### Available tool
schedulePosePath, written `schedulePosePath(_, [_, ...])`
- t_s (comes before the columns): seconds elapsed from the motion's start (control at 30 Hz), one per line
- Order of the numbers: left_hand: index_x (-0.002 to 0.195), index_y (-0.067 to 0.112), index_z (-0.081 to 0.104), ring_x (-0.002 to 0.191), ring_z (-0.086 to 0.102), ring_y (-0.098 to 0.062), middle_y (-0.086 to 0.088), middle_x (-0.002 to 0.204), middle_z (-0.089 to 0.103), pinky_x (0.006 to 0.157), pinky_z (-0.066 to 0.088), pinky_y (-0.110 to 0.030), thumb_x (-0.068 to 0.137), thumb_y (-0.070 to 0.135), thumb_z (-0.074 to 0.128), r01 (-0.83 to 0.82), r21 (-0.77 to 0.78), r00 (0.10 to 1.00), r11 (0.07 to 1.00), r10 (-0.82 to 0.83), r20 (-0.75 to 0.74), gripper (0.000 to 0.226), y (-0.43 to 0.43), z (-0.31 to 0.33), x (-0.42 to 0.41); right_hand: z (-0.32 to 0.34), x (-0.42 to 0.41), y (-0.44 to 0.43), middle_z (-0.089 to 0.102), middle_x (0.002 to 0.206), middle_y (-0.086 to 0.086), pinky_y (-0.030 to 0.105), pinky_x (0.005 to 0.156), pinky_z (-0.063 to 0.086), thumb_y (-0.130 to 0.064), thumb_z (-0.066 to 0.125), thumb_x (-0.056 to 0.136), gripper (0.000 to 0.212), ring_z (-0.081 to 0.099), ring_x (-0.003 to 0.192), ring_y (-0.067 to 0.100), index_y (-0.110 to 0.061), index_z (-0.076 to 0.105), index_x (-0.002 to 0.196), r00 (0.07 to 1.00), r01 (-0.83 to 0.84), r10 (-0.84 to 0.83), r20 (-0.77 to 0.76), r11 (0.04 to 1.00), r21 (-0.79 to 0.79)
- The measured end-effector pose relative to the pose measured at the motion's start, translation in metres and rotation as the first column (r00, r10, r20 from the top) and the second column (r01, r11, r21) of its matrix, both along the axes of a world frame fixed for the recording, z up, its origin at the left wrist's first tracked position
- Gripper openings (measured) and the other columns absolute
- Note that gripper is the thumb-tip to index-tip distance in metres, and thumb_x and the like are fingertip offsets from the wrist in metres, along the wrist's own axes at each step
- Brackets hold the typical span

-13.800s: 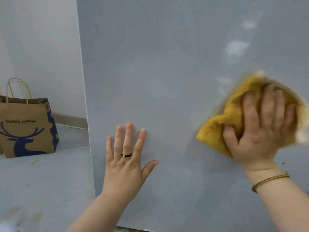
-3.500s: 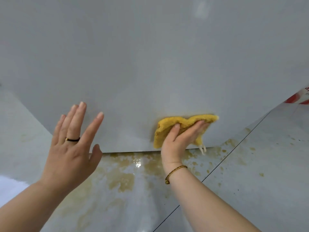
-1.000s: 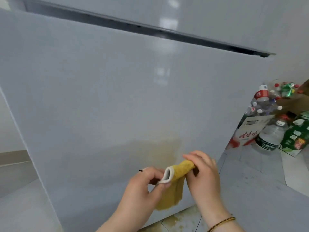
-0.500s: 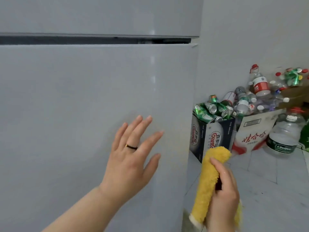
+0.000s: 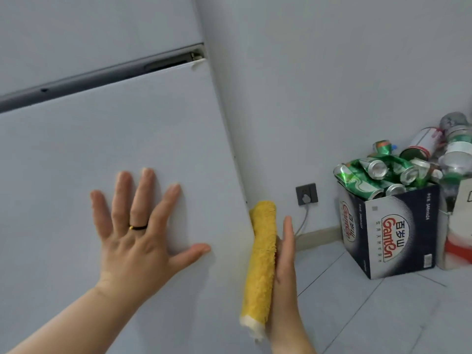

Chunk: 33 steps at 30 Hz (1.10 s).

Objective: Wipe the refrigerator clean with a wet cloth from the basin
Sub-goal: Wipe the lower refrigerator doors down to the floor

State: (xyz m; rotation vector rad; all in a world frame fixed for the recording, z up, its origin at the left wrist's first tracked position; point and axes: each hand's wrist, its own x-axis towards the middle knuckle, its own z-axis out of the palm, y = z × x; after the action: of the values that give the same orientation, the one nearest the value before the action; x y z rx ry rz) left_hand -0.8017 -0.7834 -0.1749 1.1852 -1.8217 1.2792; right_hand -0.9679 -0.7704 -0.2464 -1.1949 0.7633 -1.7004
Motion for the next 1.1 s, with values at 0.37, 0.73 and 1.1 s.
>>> schedulePosePath(0.37, [0.144,0.031,-0.003,0.141,-0.015,-0.016,0.009,0.153,-0.016,0.112,-0.012,-0.043,0.079,0.077,0.014,-0.062,0.01,0.997,0.998,0.061,0.047,0.081,0.001,0.001,-0.001,0.093,-0.011,-0.032,0.04,0.143,-0.008,0.032,0.113,0.028,-0.052,0.042,0.077,0.073,0.036,0.132,0.003,-0.026,0.026,0.144,0.965,-0.081,0.014,-0.261,0.966,-0.246])
schedulePosePath(0.73, [0.145,0.03,-0.002,0.141,-0.014,-0.018,0.008,0.153,-0.015,0.112,-0.012,-0.043,0.089,0.063,0.012,-0.013,-0.045,0.998,0.999,0.015,0.059,0.066,-0.003,0.001,0.002,0.092,-0.018,-0.027,0.043,0.141,-0.005,-0.011,0.079,0.027,-0.036,0.036,0.095,0.049,0.041,0.121,0.001,-0.026,0.029,0.142,0.955,-0.159,0.111,-0.275,0.974,-0.159])
schedulePosePath(1.1, [0.146,0.027,0.001,0.142,-0.009,-0.02,0.005,0.154,-0.012,0.112,-0.007,-0.047,0.09,0.062,0.017,0.011,-0.143,0.998,0.99,-0.001,0.07,0.067,-0.008,-0.004,0.006,0.106,-0.011,-0.03,0.048,0.118,-0.03,-0.009,0.079,0.03,-0.047,0.037,0.092,0.038,0.048,0.102,-0.014,-0.05,0.029,0.13,0.971,-0.117,0.054,-0.234,0.958,-0.263])
